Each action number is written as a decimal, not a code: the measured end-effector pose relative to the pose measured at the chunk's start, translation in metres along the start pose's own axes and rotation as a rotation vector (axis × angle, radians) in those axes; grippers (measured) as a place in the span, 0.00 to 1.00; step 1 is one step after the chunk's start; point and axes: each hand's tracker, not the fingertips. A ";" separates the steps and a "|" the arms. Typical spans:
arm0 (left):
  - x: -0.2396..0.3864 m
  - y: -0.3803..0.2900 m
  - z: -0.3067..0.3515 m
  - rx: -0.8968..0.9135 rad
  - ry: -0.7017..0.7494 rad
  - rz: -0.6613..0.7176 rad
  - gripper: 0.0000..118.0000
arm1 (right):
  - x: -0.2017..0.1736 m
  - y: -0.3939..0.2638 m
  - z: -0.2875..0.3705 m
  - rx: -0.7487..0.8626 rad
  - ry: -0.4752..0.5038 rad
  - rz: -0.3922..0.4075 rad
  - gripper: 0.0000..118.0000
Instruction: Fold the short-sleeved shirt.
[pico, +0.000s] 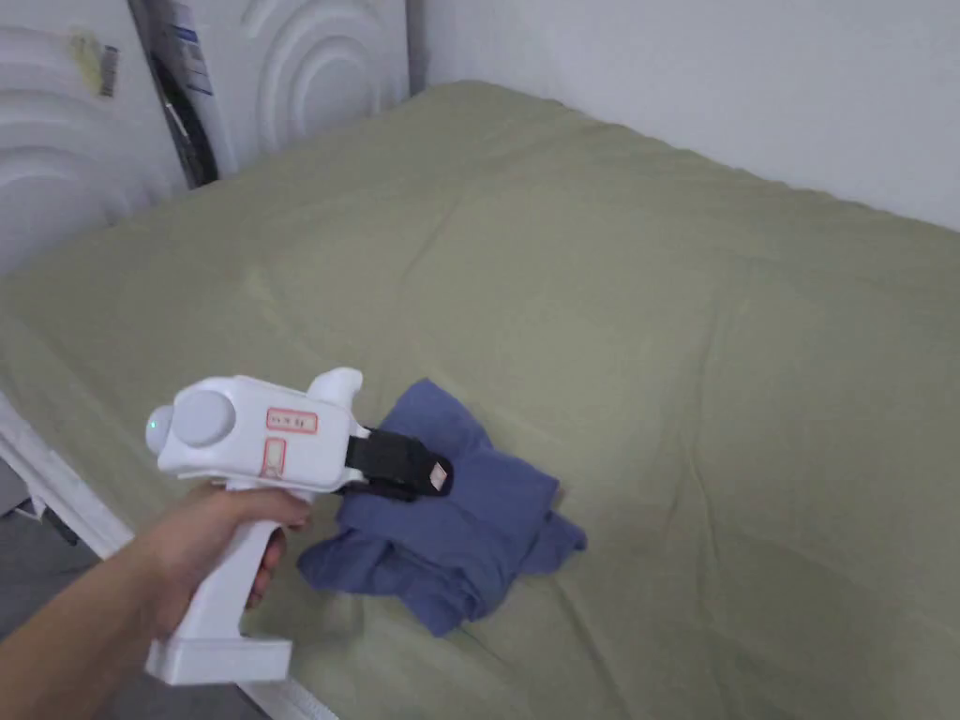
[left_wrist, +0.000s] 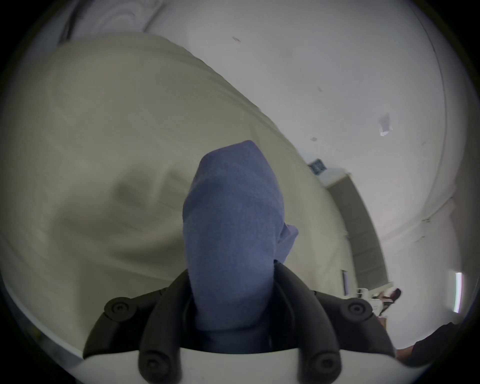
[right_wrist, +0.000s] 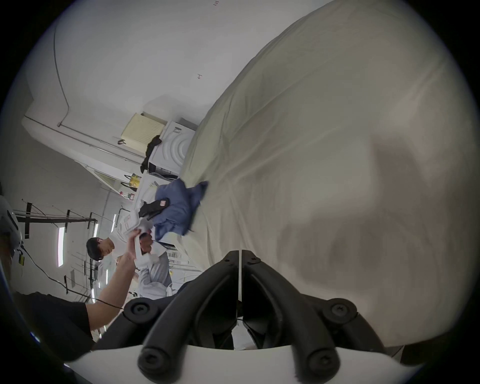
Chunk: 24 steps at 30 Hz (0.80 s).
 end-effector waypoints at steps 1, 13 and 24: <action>-0.025 0.018 0.016 -0.011 0.034 -0.001 0.21 | 0.002 -0.003 0.000 0.000 -0.009 -0.008 0.03; -0.113 0.036 0.046 -0.002 0.241 0.052 0.97 | -0.024 -0.006 -0.002 -0.002 -0.084 -0.018 0.03; 0.034 -0.031 0.147 0.402 0.569 -0.119 0.17 | -0.075 0.005 0.073 0.245 -0.229 0.338 0.04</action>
